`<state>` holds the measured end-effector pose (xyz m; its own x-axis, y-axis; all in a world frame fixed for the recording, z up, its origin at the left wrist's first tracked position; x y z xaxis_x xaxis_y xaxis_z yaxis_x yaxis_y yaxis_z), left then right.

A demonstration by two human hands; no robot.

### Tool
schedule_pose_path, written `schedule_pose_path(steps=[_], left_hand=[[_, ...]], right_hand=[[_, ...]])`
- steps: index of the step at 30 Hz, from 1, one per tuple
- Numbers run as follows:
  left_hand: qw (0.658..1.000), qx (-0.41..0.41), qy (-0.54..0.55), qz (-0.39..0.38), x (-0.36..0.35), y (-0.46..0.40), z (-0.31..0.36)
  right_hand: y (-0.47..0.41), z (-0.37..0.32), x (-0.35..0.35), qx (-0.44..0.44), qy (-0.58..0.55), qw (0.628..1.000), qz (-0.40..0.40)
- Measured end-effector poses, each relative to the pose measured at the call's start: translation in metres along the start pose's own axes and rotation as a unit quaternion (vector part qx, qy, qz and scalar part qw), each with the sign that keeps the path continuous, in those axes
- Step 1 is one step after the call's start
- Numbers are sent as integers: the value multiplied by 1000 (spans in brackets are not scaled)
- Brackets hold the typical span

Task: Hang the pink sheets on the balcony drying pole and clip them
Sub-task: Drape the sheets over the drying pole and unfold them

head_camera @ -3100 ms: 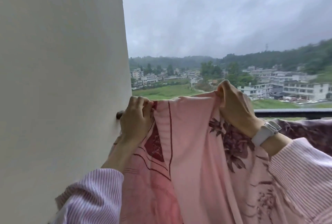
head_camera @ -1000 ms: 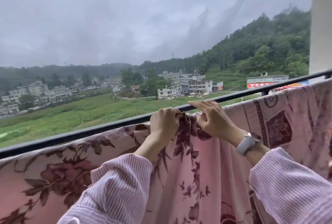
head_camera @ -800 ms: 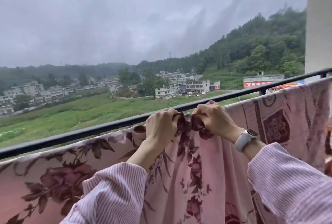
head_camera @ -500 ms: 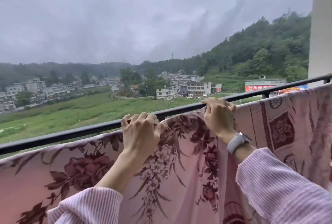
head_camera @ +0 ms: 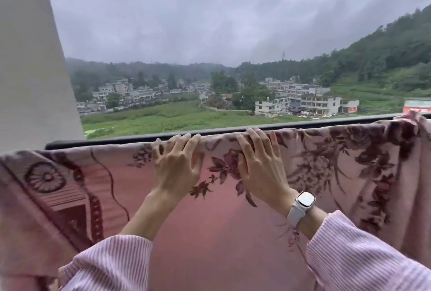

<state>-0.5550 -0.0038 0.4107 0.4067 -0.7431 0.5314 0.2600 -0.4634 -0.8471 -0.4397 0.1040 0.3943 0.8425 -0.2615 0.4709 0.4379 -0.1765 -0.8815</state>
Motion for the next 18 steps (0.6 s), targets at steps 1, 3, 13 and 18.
schedule_pose_path(steps=[1,3,13,18], left_hand=[[1000,16,-22,-2,8,10,-32],[998,33,-54,-19,20,30,-91],[957,290,14,12,80,139,-319],[855,494,155,-17,60,216,-386]], right_hand=[[-4,-29,-11,18,-3,1000,3],[-11,-82,-36,40,-10,999,-1],[-30,-275,-122,116,-75,990,-40],[1,-333,-166,121,-71,985,-102]])
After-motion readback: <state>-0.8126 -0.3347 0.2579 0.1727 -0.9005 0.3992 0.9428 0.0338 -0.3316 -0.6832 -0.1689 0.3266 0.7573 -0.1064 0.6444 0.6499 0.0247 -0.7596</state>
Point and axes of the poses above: each hand's wrist, its own y-axis away from the middle knuckle, its own x-axis out of the back of the hand, z = x × y, the point moved 10 cm from there along -y, towards the middle knuckle, and after that the axes turned 6 degrees about -y, right-handed, at the moved point
